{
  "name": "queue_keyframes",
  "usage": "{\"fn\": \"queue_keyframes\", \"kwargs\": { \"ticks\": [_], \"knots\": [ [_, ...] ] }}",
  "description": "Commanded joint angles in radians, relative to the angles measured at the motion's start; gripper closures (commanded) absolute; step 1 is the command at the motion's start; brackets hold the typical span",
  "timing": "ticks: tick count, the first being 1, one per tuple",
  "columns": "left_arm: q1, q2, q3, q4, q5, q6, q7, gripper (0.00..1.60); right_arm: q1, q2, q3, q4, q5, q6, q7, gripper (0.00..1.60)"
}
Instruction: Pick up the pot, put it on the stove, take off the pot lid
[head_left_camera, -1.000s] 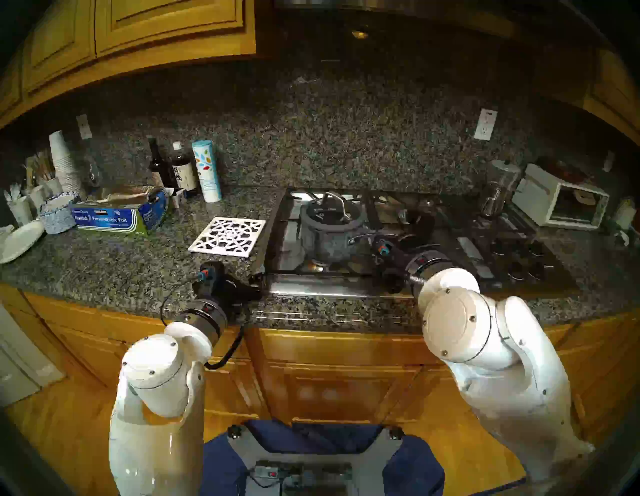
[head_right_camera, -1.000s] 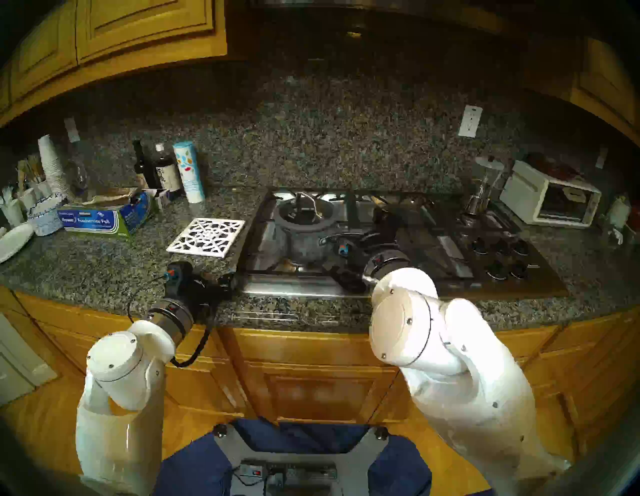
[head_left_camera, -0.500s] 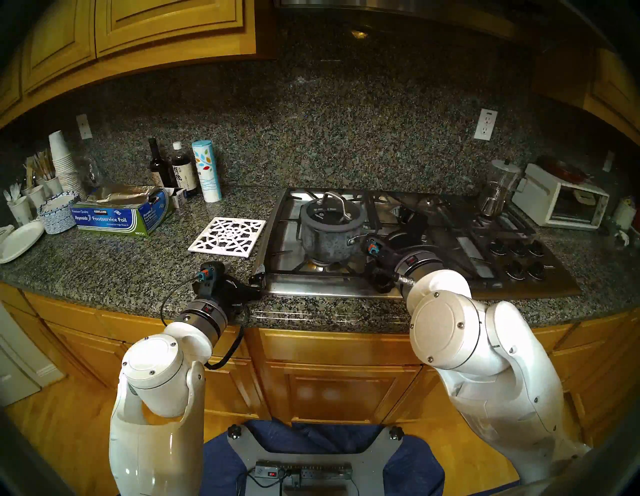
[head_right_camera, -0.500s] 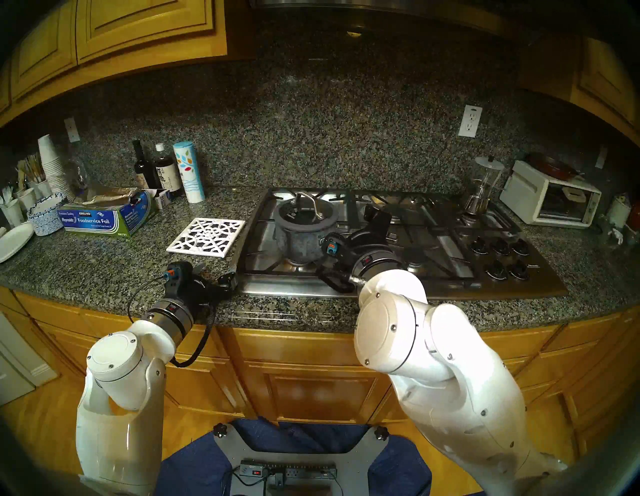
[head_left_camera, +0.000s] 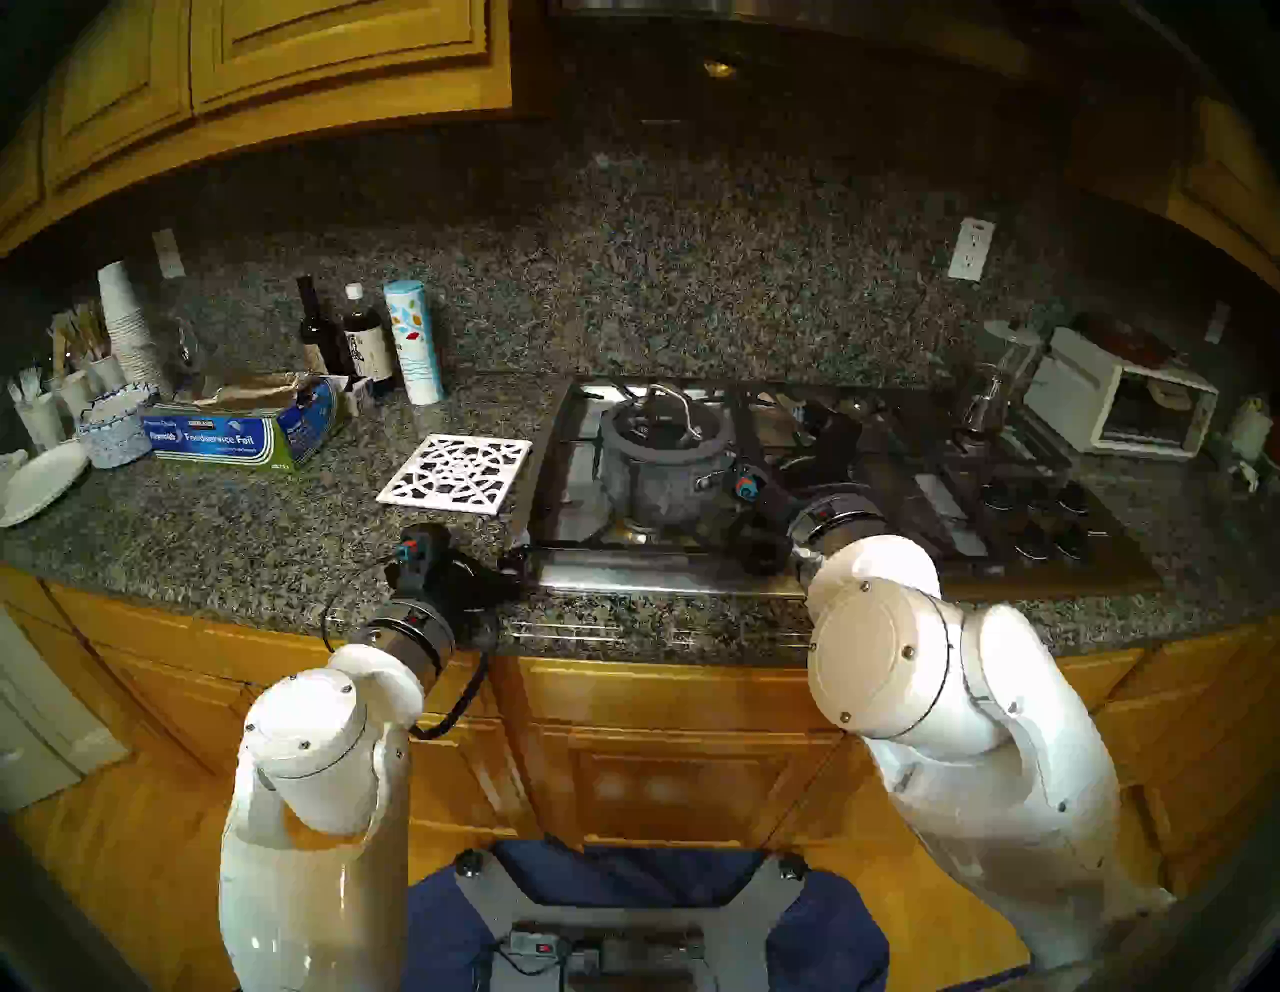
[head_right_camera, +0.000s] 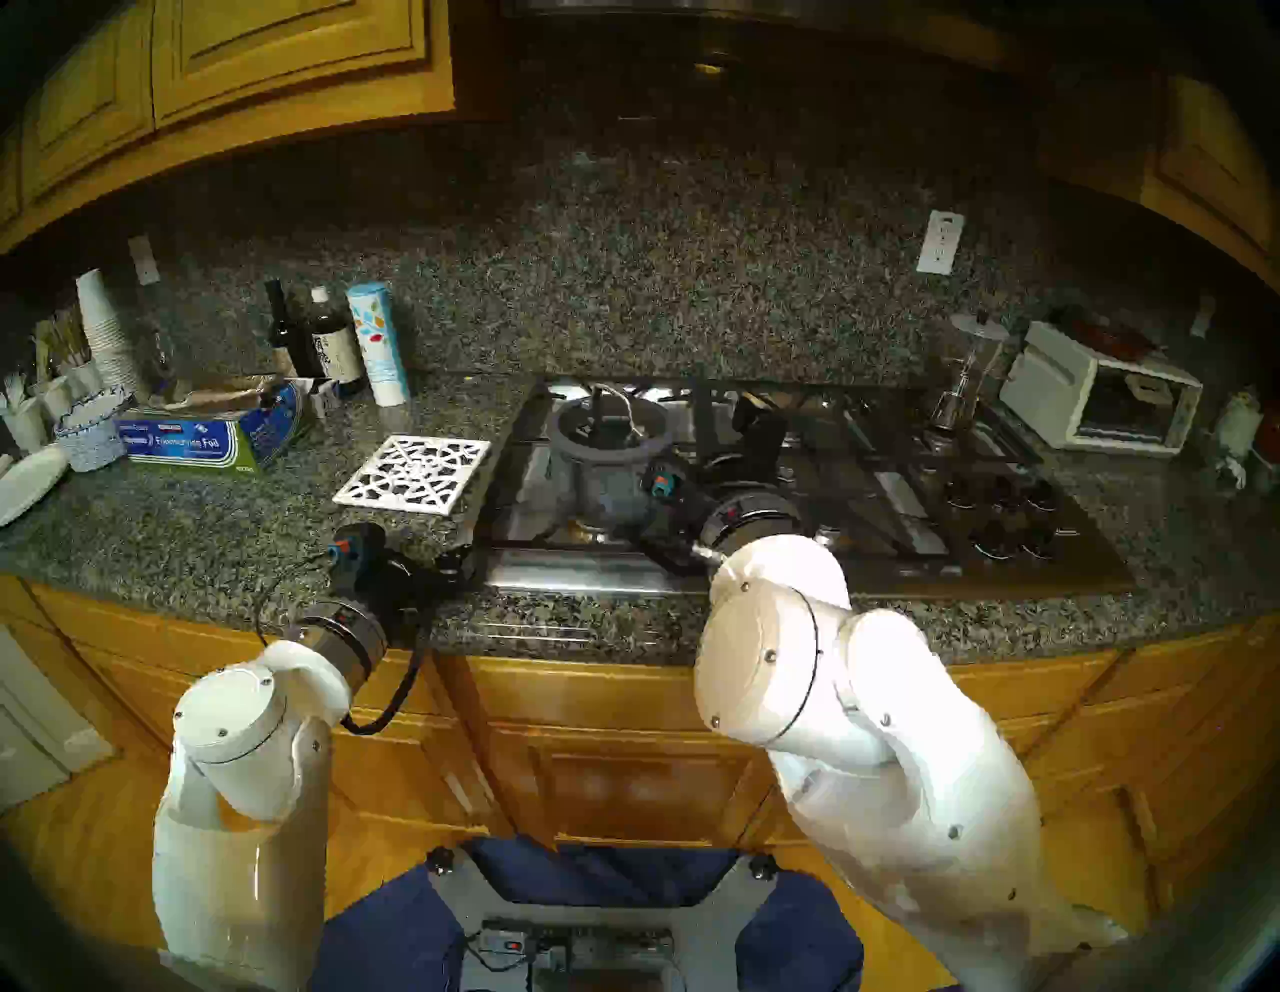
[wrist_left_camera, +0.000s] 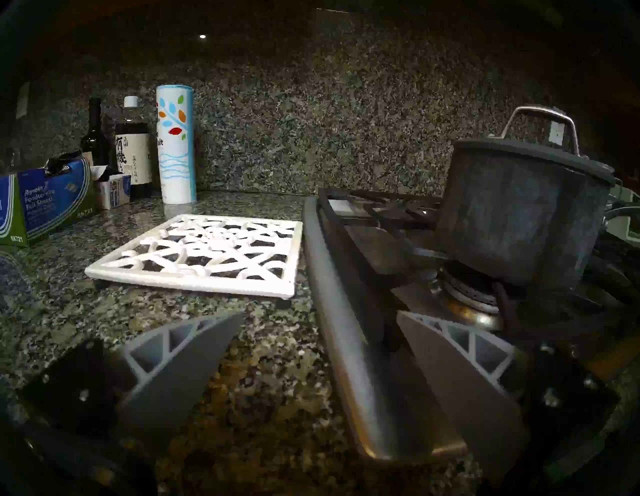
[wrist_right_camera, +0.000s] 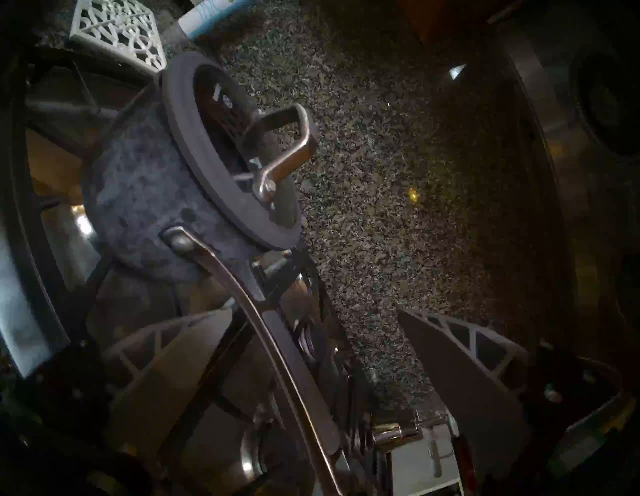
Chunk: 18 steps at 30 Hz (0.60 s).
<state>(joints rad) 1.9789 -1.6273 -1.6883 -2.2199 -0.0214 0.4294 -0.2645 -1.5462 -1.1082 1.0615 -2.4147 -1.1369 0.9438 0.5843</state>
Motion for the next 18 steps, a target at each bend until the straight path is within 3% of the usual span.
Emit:
{"fn": "queue_keyframes", "kwargs": {
  "ticks": [1,18],
  "knots": [
    [-0.021,0.000,0.002,-0.030,-0.002,-0.010,-0.001,0.00,0.015,-0.006,0.000,-0.029,-0.041,0.016,-0.033,0.00],
    [-0.022,-0.004,0.000,-0.030,0.003,-0.010,-0.006,0.00,0.008,-0.016,-0.019,-0.029,-0.082,0.016,-0.048,0.00]
  ]
}}
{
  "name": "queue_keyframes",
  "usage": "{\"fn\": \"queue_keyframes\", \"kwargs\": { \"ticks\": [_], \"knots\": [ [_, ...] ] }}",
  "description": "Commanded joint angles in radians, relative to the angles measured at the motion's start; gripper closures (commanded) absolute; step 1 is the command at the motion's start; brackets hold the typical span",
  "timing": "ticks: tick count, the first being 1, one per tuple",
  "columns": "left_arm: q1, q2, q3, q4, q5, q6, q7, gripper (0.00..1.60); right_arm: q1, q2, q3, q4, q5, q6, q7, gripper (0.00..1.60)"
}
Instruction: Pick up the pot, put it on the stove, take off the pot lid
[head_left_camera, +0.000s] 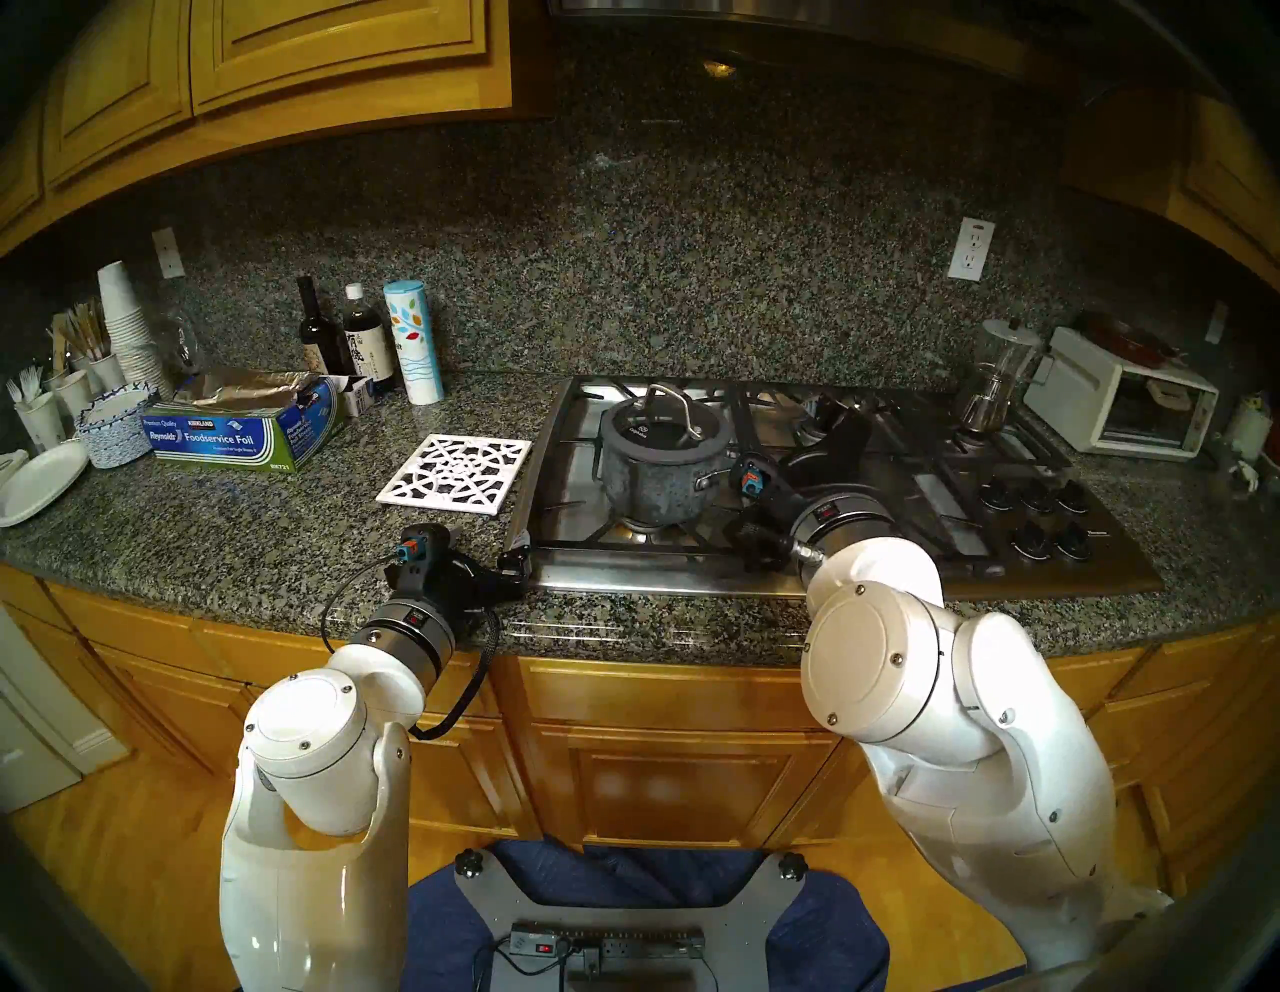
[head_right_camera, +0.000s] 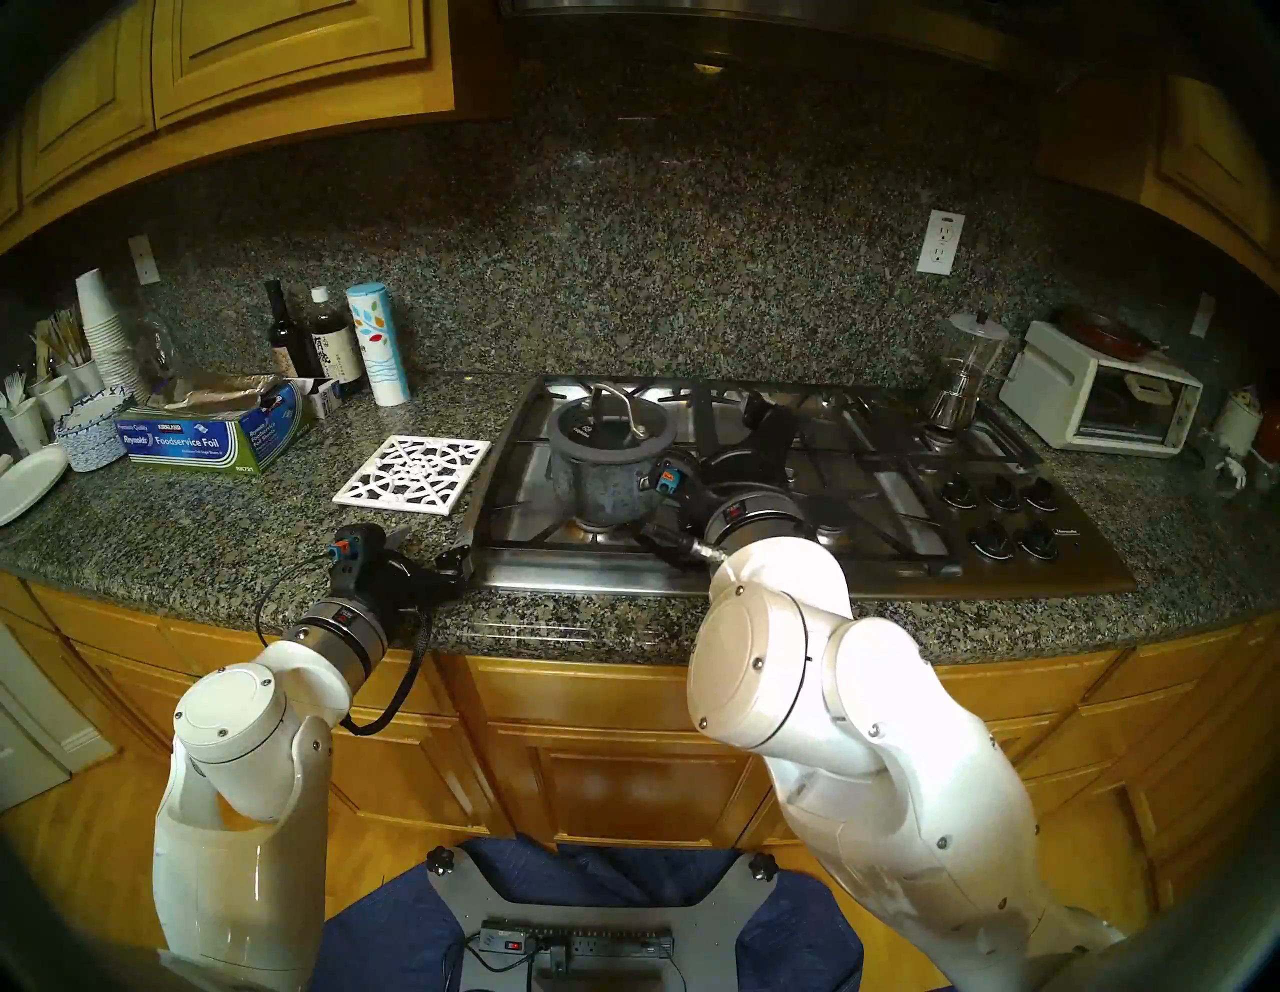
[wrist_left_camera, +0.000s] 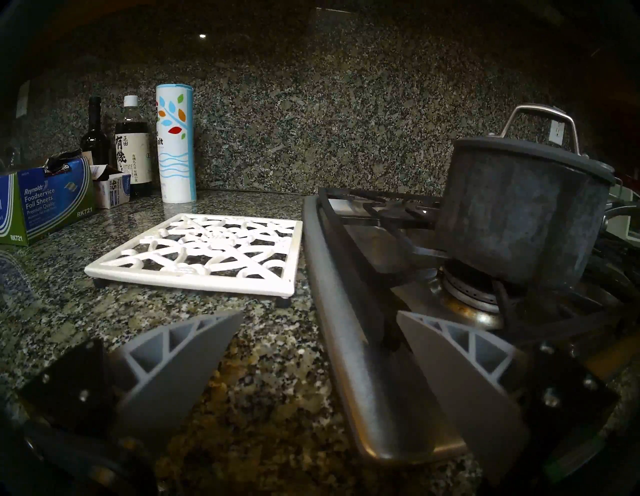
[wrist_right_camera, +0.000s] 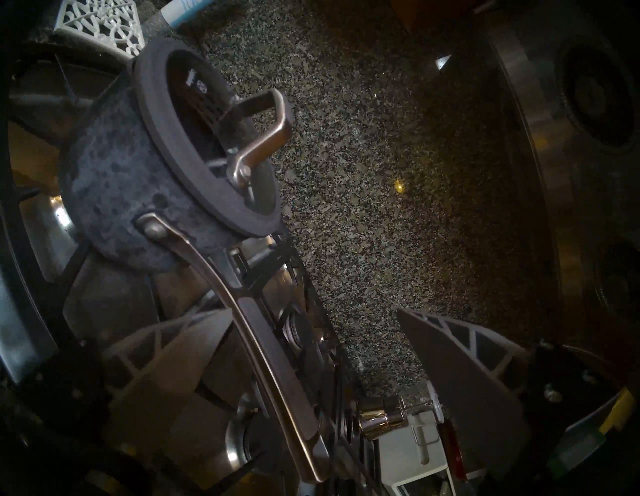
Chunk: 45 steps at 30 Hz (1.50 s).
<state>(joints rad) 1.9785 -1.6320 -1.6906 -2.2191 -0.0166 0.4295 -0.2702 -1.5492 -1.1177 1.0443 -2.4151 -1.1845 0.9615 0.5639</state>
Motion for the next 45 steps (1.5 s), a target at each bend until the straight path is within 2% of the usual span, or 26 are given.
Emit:
{"fn": "queue_keyframes", "kwargs": {
  "ticks": [1,10,20,31,45],
  "knots": [
    [-0.022,0.000,0.002,-0.030,-0.002,-0.010,-0.001,0.00,0.010,-0.007,-0.003,-0.028,-0.037,-0.002,-0.028,0.00],
    [-0.022,-0.003,0.001,-0.030,0.001,-0.010,-0.004,0.00,0.005,-0.014,-0.010,-0.028,-0.057,-0.002,-0.033,0.00],
    [-0.098,0.016,0.003,-0.069,0.023,-0.050,-0.004,0.00,-0.002,-0.020,-0.014,-0.028,-0.071,-0.002,-0.033,0.00],
    [-0.144,0.045,0.006,-0.073,0.055,-0.079,-0.008,0.00,-0.007,-0.029,-0.018,-0.028,-0.089,-0.002,-0.035,0.00],
    [-0.237,0.123,0.011,-0.034,0.145,-0.196,-0.013,0.00,-0.015,-0.037,-0.020,-0.028,-0.104,-0.002,-0.033,0.00]
  ]
}}
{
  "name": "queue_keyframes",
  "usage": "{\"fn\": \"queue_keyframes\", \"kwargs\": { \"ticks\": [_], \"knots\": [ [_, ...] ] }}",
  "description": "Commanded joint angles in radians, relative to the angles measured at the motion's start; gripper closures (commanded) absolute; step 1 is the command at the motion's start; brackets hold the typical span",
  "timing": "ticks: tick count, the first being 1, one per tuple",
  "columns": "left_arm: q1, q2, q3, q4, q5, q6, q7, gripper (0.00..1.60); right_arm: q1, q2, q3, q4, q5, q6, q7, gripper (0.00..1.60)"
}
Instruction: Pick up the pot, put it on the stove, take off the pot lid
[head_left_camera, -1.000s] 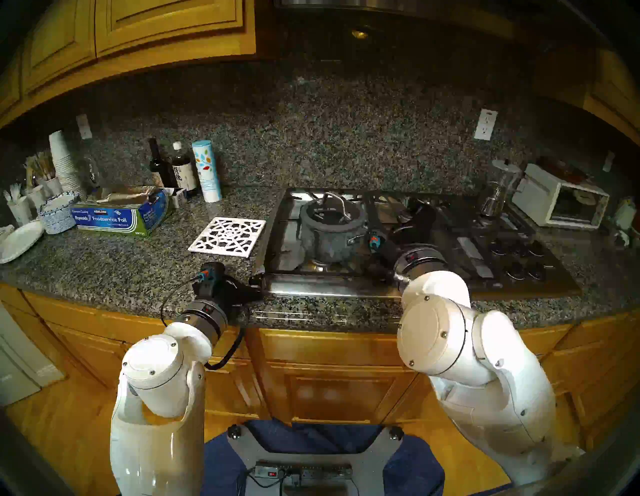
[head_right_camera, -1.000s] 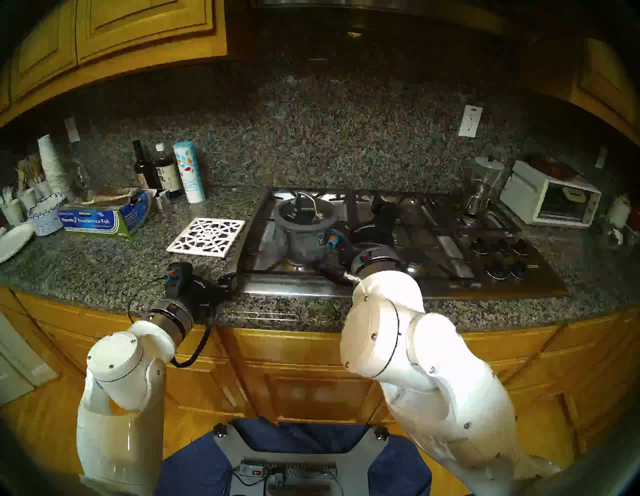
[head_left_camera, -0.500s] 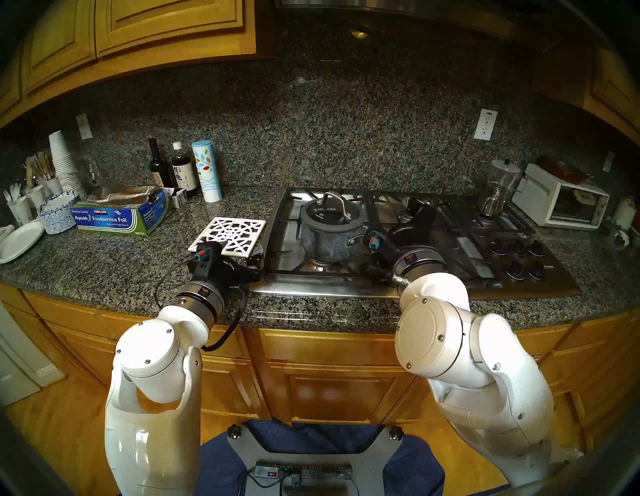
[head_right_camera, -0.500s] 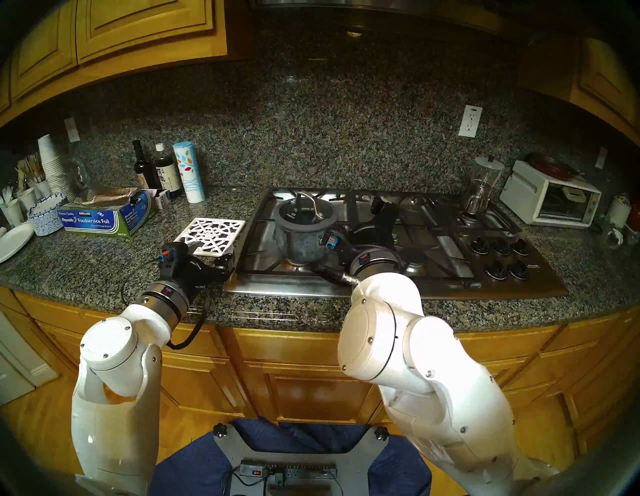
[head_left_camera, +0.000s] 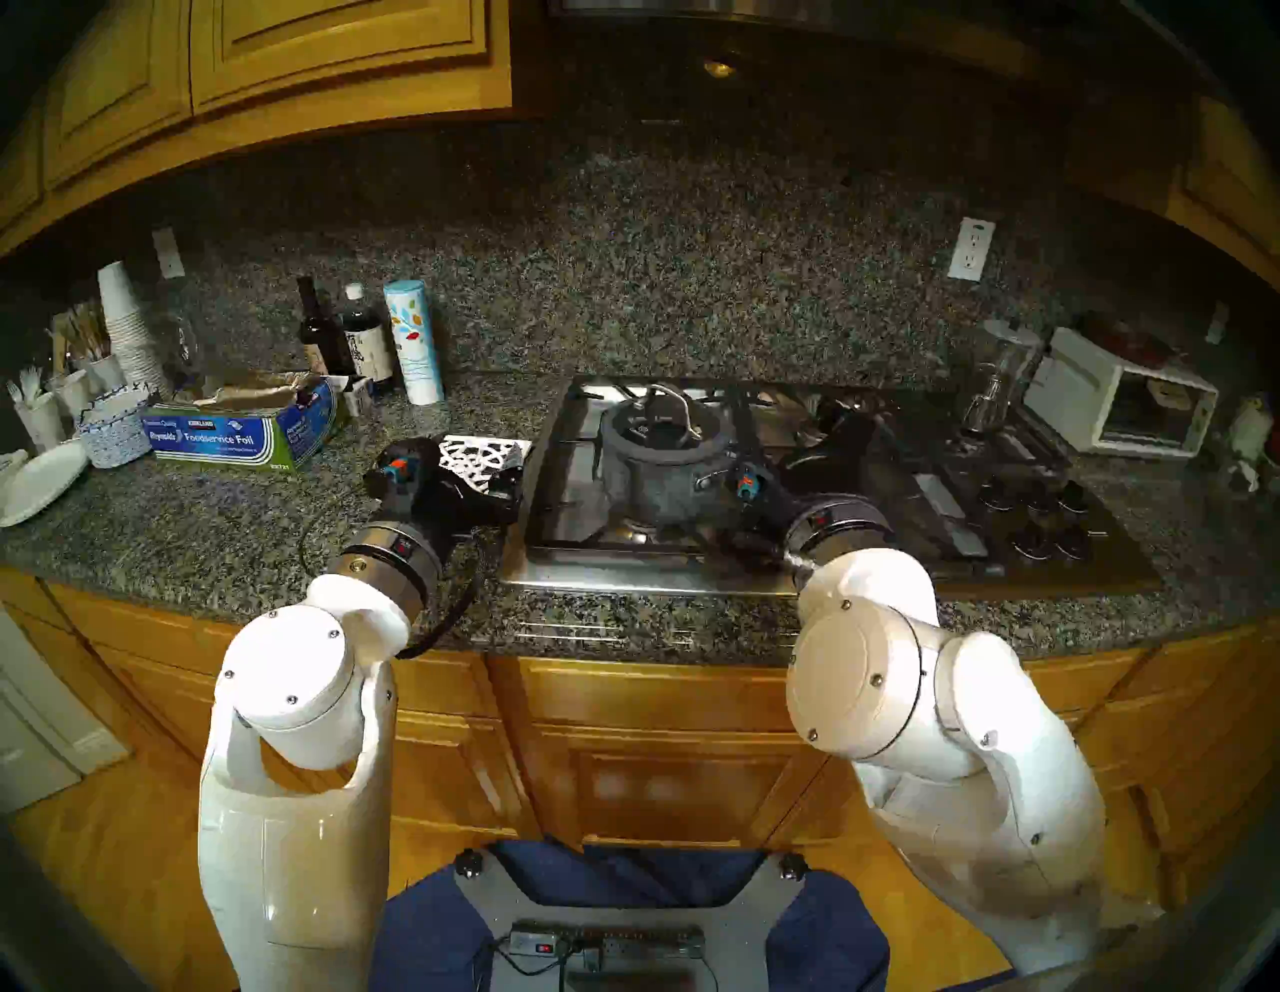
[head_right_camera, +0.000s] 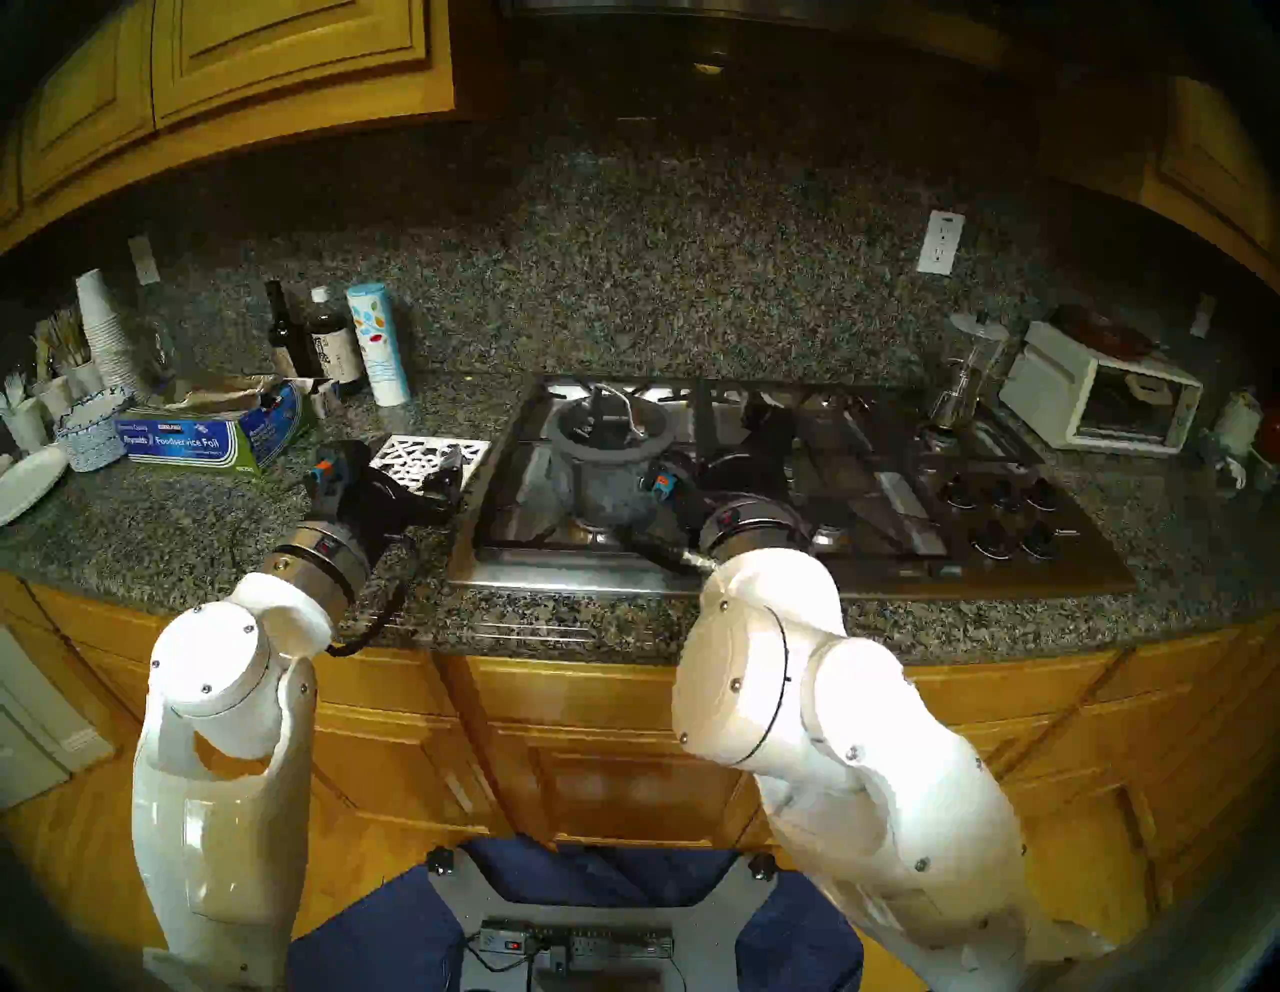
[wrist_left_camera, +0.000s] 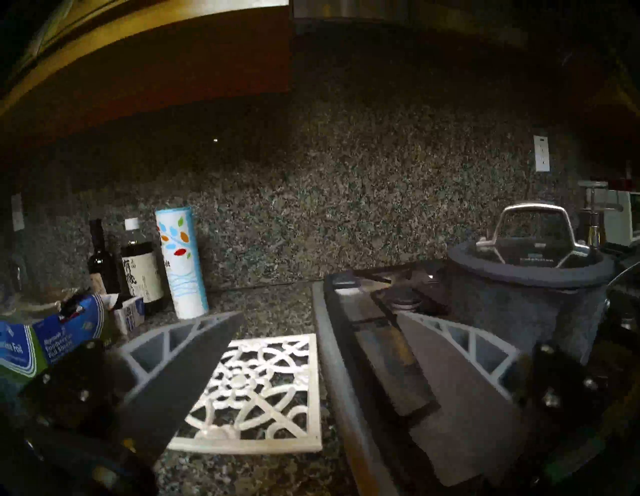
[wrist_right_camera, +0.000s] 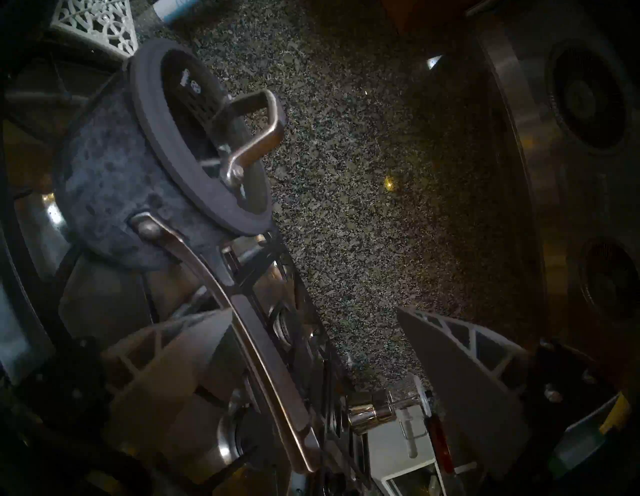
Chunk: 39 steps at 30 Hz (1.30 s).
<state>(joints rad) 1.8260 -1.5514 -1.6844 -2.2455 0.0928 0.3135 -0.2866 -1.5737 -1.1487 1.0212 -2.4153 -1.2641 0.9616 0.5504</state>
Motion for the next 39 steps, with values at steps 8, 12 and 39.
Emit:
{"fn": "queue_keyframes", "kwargs": {
  "ticks": [8,12,39],
  "knots": [
    [-0.124,0.089,0.029,0.033,0.100,-0.175,-0.006,0.00,0.006,-0.011,0.002,-0.028,-0.030,-0.002,-0.019,0.00],
    [-0.141,0.111,0.043,0.052,0.135,-0.230,-0.011,0.00,0.005,-0.013,0.002,-0.028,-0.033,-0.002,-0.019,0.00],
    [-0.210,0.194,0.098,0.193,0.305,-0.563,0.050,0.00,-0.005,-0.029,-0.001,-0.028,-0.063,-0.002,-0.021,0.00]
  ]
}}
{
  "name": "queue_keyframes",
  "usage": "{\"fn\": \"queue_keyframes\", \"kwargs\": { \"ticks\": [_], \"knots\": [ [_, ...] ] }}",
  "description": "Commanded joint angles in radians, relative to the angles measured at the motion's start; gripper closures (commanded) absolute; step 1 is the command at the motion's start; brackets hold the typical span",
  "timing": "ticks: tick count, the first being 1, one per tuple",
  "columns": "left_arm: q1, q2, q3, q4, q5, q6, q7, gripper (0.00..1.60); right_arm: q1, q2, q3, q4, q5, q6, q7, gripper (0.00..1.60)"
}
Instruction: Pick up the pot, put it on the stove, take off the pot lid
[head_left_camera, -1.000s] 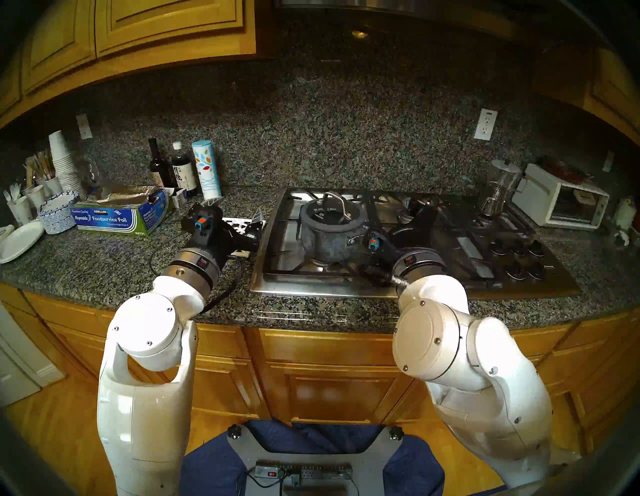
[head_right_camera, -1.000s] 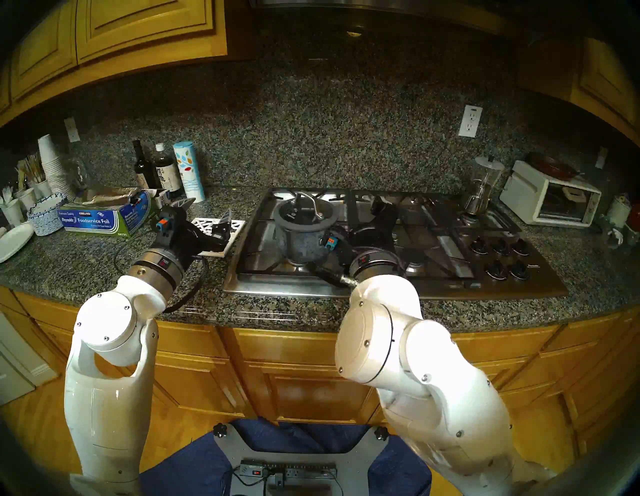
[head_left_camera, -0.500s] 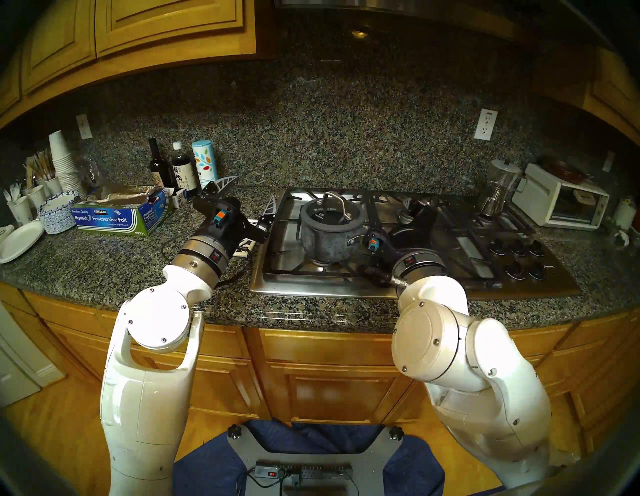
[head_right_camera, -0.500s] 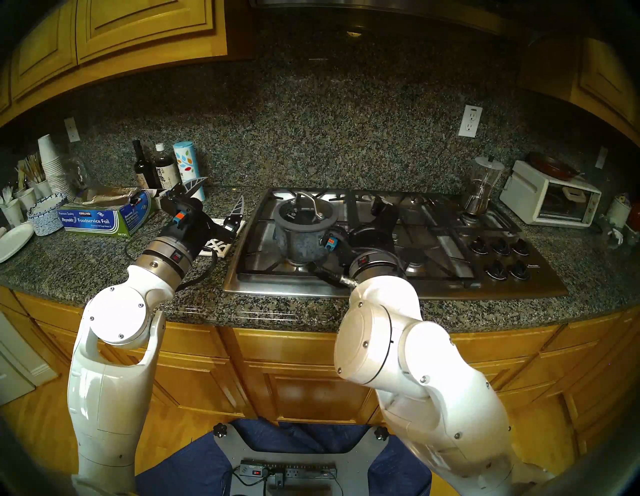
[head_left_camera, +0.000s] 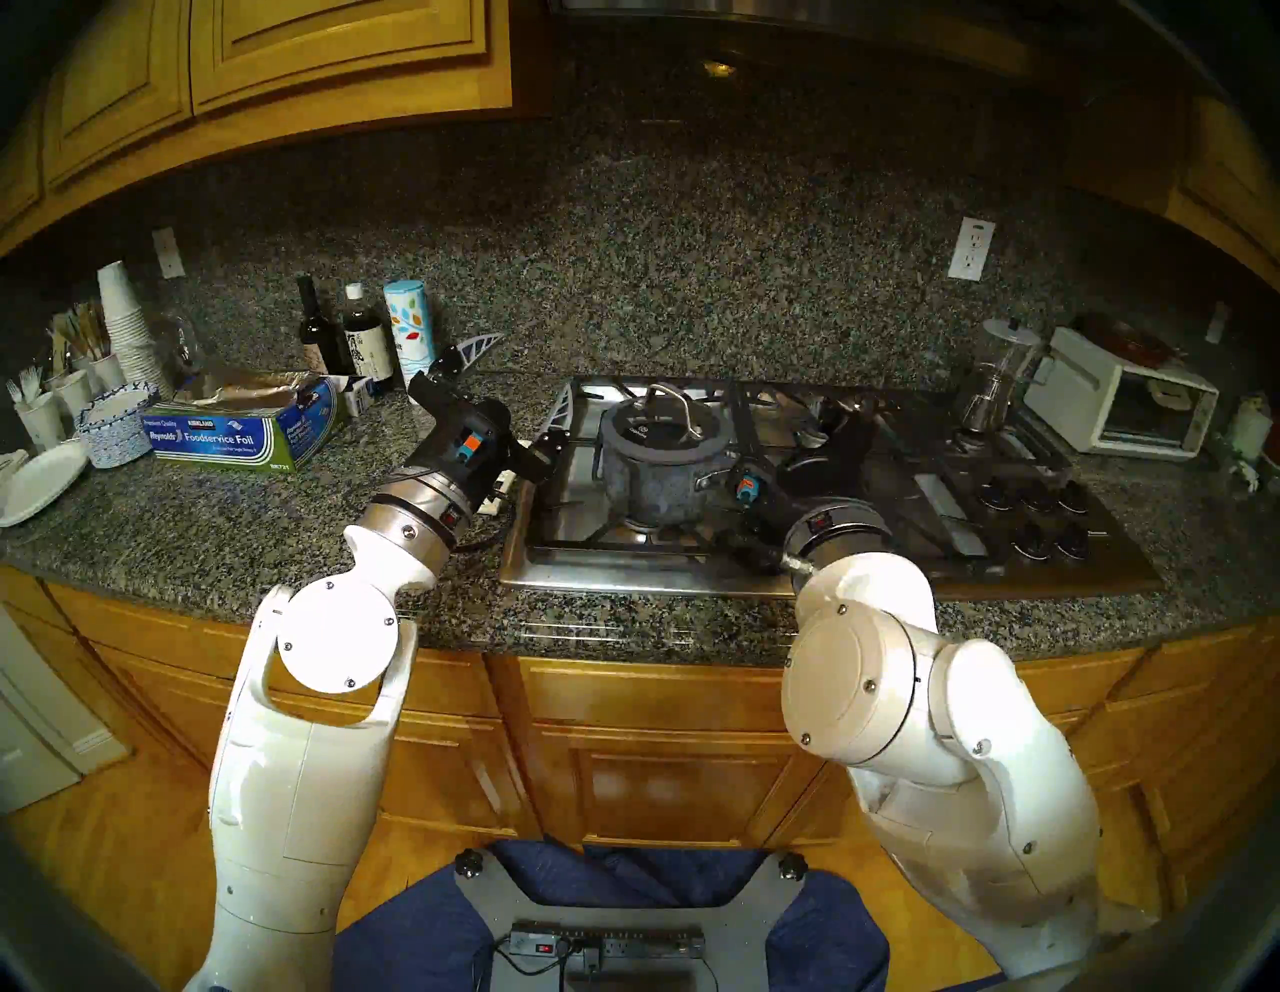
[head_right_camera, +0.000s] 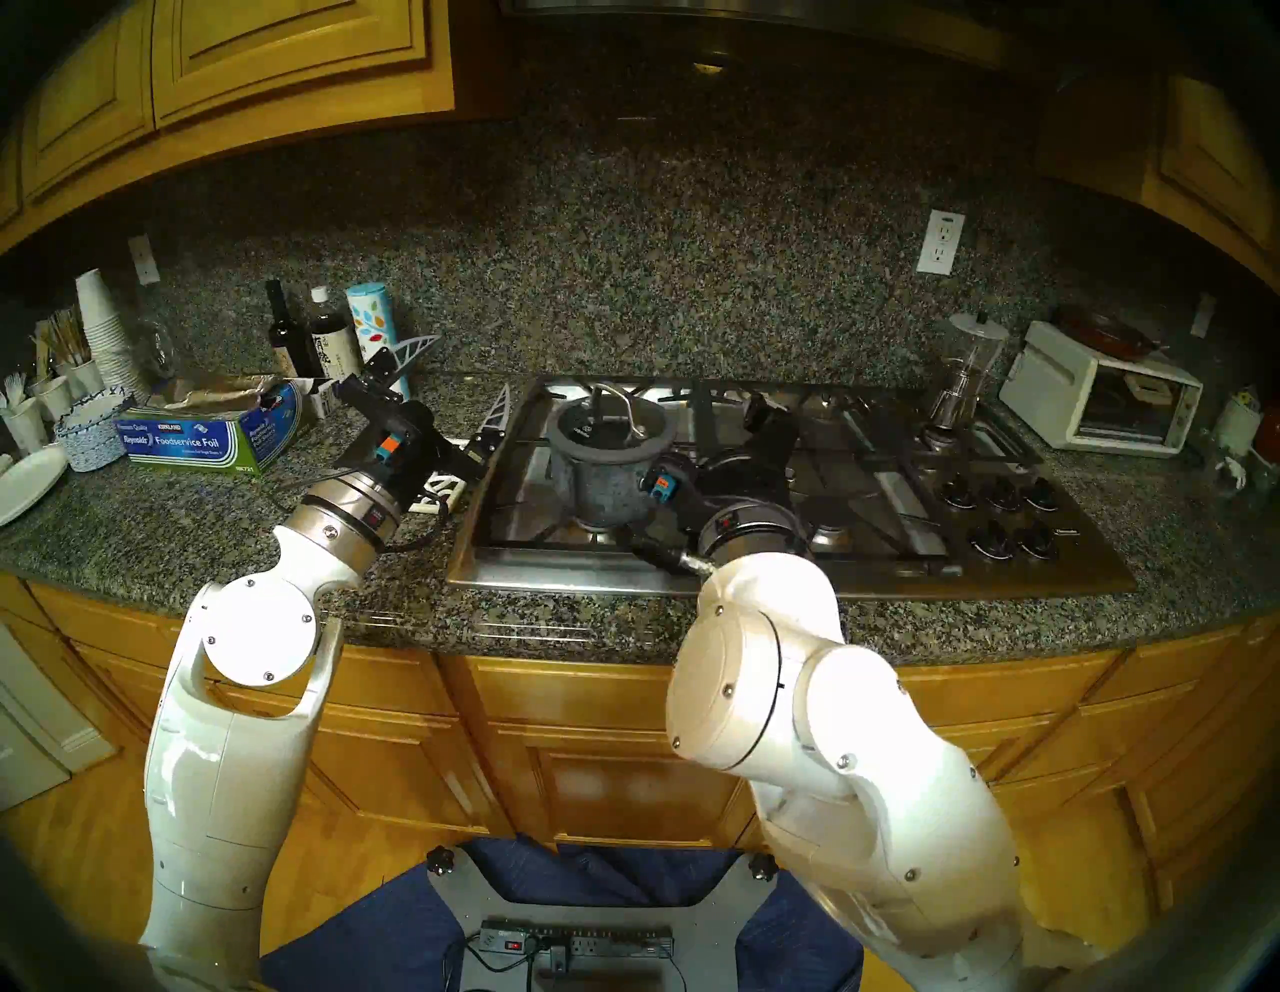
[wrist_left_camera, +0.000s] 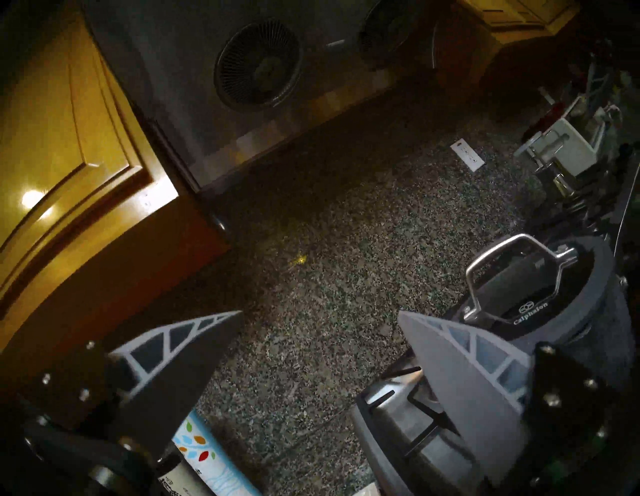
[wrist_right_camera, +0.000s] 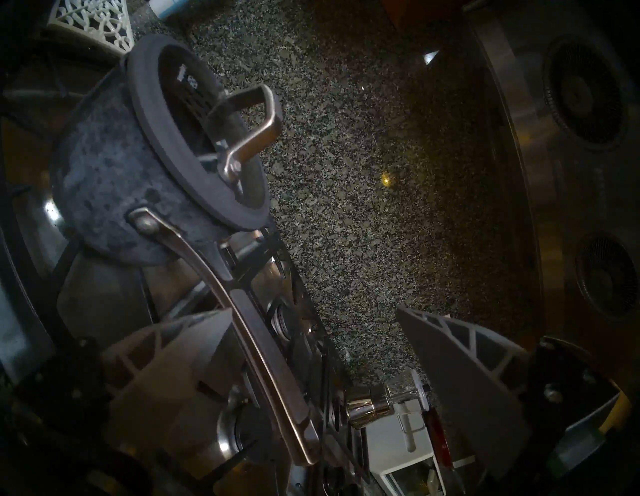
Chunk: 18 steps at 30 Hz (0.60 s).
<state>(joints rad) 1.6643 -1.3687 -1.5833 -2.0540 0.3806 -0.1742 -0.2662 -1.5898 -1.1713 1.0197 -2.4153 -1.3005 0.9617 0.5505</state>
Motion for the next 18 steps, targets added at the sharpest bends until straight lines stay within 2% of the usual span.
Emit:
{"fn": "queue_keyframes", "kwargs": {
  "ticks": [1,18],
  "knots": [
    [-0.050,0.012,-0.003,0.006,0.021,-0.085,0.033,0.00,0.011,-0.007,0.001,-0.028,-0.027,-0.002,-0.021,0.00],
    [-0.068,0.022,0.003,0.062,0.066,-0.217,0.090,0.00,0.005,-0.019,-0.004,-0.028,-0.052,-0.002,-0.021,0.00]
  ]
}}
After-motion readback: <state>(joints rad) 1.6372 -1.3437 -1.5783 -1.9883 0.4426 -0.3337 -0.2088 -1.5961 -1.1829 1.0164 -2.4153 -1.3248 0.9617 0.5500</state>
